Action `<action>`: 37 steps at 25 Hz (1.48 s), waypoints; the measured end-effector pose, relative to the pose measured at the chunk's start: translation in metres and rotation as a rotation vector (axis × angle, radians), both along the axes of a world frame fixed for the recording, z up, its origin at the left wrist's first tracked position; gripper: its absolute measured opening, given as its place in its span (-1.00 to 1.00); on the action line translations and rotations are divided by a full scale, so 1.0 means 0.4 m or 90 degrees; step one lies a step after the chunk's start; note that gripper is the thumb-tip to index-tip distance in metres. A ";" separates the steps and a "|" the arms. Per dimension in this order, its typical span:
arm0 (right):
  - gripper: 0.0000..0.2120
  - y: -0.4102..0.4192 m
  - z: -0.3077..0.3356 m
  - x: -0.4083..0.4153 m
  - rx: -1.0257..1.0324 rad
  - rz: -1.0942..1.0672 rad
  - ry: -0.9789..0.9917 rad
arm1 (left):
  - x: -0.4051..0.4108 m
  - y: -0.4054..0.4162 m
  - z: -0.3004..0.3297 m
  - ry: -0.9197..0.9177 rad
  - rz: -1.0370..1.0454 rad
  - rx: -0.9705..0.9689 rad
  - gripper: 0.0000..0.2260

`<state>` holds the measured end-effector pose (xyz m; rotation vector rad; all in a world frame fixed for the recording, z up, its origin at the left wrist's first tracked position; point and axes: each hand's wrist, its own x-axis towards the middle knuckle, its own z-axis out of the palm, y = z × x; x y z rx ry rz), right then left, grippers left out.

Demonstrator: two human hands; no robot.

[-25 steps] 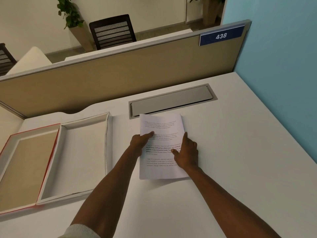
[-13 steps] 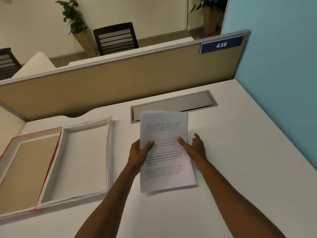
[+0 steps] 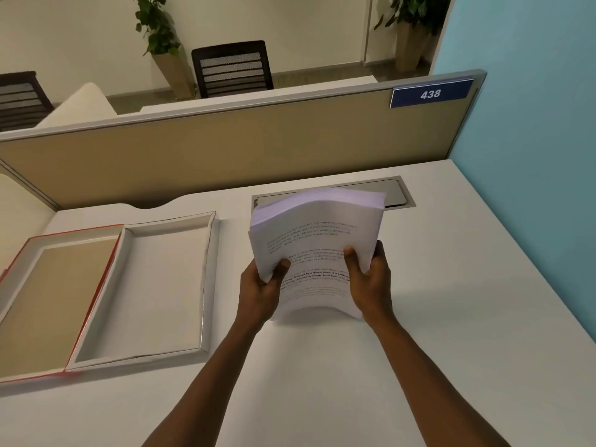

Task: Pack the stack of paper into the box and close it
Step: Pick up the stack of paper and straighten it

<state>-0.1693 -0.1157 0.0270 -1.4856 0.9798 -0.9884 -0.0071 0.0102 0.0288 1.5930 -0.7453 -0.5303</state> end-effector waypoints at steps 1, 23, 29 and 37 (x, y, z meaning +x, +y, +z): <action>-0.68 0.010 -0.004 -0.006 -0.017 0.005 -0.010 | -0.005 0.006 -0.007 0.012 0.003 -0.009 -0.78; -0.44 0.017 0.149 0.002 -0.094 -0.064 -0.075 | -0.059 -0.025 0.182 0.127 0.171 -0.082 -0.39; -0.42 0.017 0.050 -0.071 -0.157 0.067 0.063 | -0.012 0.079 0.082 -0.128 -0.014 0.054 -0.50; -0.45 0.051 0.029 -0.090 -0.152 0.058 0.056 | -0.023 0.122 0.074 -0.169 0.035 0.017 -0.57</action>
